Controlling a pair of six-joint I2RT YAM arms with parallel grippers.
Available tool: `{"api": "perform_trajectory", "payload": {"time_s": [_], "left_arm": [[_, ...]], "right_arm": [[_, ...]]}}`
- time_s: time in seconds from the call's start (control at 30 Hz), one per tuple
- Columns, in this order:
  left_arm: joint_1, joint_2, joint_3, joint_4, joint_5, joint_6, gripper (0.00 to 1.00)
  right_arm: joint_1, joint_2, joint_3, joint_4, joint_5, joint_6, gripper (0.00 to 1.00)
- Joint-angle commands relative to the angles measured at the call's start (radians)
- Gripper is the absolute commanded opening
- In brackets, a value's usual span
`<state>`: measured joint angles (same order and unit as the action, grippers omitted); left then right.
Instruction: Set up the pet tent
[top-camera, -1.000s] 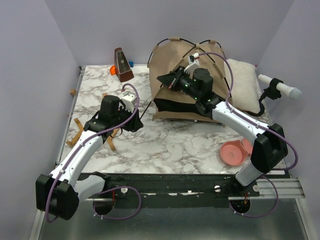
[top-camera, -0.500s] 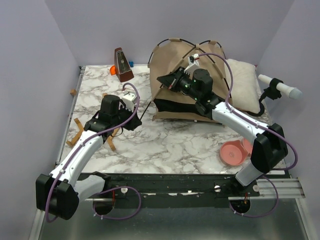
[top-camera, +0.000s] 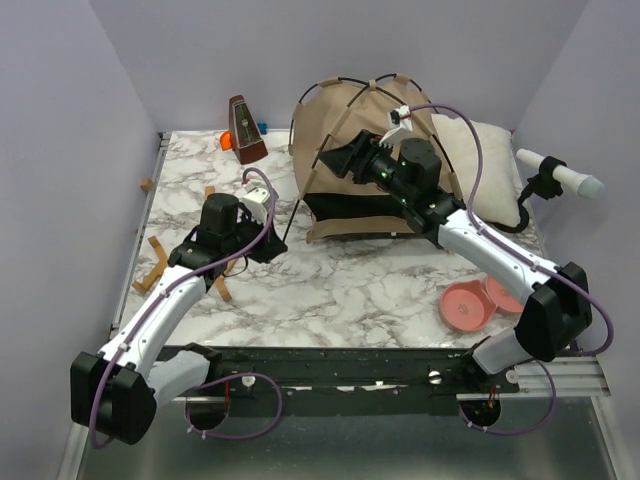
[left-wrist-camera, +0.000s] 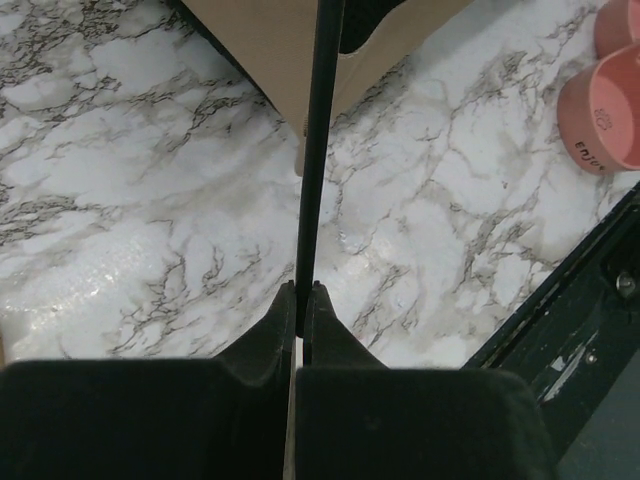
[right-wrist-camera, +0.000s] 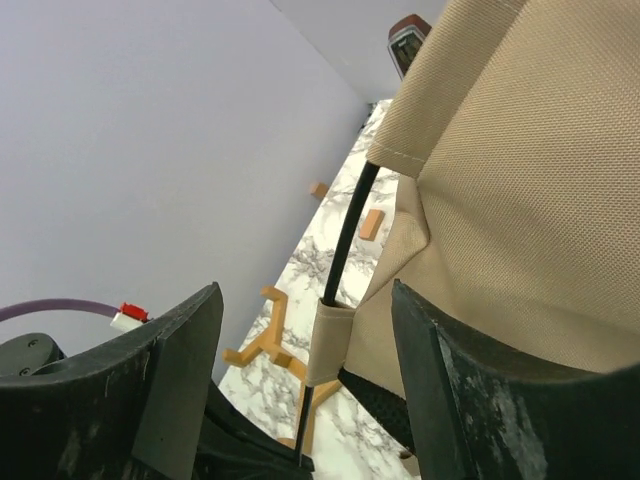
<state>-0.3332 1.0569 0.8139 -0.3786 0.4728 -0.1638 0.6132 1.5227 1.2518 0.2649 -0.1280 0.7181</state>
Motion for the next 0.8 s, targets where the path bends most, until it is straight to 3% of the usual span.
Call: {"api": "perform_trajectory", "payload": {"time_s": [0.0, 0.23, 0.43, 0.77], "left_arm": [[0.000, -0.031, -0.026, 0.107, 0.078, -0.104, 0.00], [-0.013, -0.036, -0.035, 0.128, 0.063, -0.114, 0.00], [-0.016, -0.046, -0.048, 0.198, 0.057, -0.151, 0.00], [-0.035, -0.036, -0.064, 0.267, 0.078, -0.194, 0.00]], "right_arm": [[-0.003, -0.057, -0.006, -0.091, 0.004, -0.092, 0.76], [-0.002, -0.186, -0.160, -0.056, 0.052, -0.045, 0.78], [0.039, -0.242, -0.312, 0.124, -0.077, 0.059, 0.76], [0.169, -0.087, -0.357, 0.314, -0.072, 0.204, 0.60]]}}
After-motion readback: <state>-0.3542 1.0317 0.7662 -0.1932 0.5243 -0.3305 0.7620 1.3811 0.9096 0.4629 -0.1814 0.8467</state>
